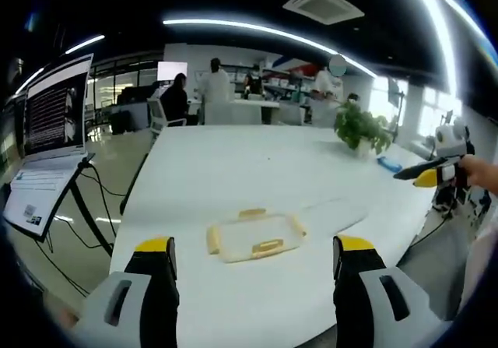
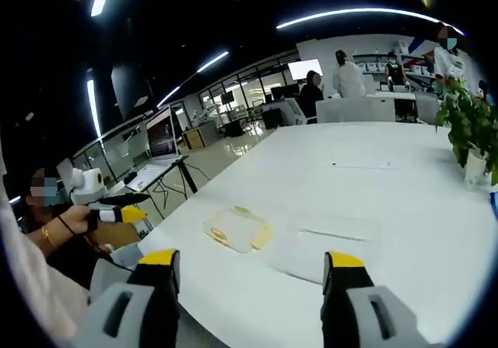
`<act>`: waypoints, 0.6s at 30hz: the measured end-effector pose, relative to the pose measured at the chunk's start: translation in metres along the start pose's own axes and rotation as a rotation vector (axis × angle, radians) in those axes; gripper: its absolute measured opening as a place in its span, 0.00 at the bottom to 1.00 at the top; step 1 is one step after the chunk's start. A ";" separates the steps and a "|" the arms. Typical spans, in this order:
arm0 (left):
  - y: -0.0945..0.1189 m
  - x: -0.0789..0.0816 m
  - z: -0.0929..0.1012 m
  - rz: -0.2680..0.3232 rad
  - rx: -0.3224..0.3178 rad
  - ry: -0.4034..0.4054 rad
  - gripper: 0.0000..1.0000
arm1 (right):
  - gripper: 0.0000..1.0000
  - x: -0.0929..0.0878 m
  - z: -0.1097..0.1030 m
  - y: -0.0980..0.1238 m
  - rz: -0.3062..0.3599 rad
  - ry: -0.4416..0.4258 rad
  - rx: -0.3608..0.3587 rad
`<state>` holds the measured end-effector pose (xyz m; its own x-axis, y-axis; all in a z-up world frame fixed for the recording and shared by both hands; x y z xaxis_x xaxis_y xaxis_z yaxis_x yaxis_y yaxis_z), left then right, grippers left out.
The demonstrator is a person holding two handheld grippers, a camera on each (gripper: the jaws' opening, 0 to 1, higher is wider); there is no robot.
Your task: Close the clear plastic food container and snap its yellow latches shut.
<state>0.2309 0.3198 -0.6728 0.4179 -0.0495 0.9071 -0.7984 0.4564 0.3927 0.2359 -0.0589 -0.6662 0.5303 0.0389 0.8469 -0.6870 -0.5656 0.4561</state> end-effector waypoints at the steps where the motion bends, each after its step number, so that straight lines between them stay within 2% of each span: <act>1: 0.000 0.000 0.000 0.000 0.000 0.000 0.82 | 0.75 0.000 0.000 0.000 -0.001 0.000 0.000; 18: -0.004 0.000 0.001 -0.005 -0.006 0.000 0.81 | 0.75 -0.005 0.002 0.001 -0.014 -0.014 -0.008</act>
<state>0.2336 0.3177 -0.6740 0.4217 -0.0520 0.9052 -0.7937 0.4616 0.3963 0.2331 -0.0614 -0.6708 0.5464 0.0351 0.8368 -0.6834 -0.5588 0.4697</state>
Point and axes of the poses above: the point that each gripper's makers call its tool centre point, and the gripper's own axes: y roughly backward along the fingers, z roughly to its right, x roughly out of its top, the point moved 10 cm from there along y, roughly backward along the fingers, and after that the axes turned 4 degrees about -x, right-handed, at the moved point
